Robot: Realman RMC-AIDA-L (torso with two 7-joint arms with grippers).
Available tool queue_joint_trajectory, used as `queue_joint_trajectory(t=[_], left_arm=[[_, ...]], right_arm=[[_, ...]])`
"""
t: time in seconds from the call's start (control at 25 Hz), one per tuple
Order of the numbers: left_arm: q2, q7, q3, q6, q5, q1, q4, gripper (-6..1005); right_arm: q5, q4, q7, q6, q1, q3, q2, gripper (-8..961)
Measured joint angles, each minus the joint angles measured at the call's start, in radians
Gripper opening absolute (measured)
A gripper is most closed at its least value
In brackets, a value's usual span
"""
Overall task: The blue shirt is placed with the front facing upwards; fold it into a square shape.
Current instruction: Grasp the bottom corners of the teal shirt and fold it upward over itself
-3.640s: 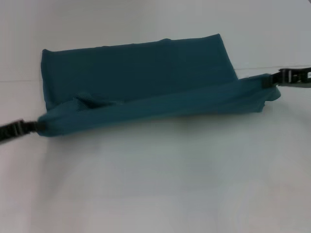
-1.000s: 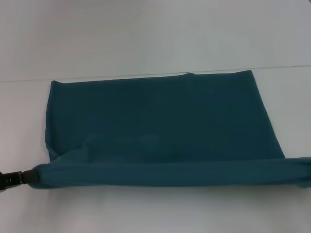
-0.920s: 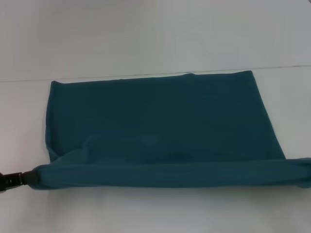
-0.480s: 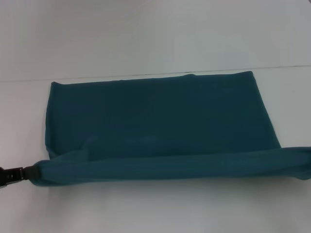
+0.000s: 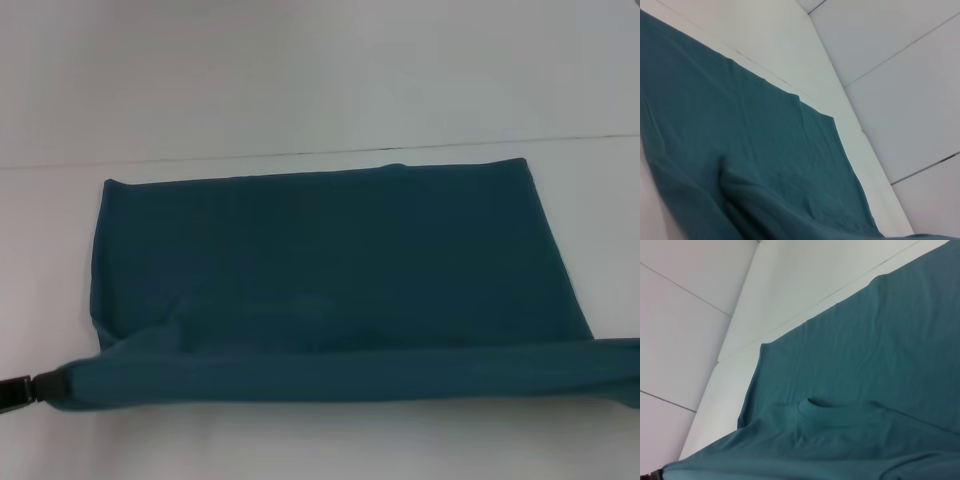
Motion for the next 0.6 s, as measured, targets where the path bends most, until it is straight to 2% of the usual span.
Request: queue_joint_trajectory(t=[0.36,0.6], left_arm=[[-0.039,-0.022,-0.009,0.04,0.0,0.051,-0.097,41],[-0.042,-0.019,0.001,0.03,0.01,0.044,-0.1,13]], right_arm=[[-0.003,0.0,0.002,0.001,-0.03,-0.005,0.008,49],[-0.014,0.009,-0.012,0.002,-0.019,-0.017,0.019,49]])
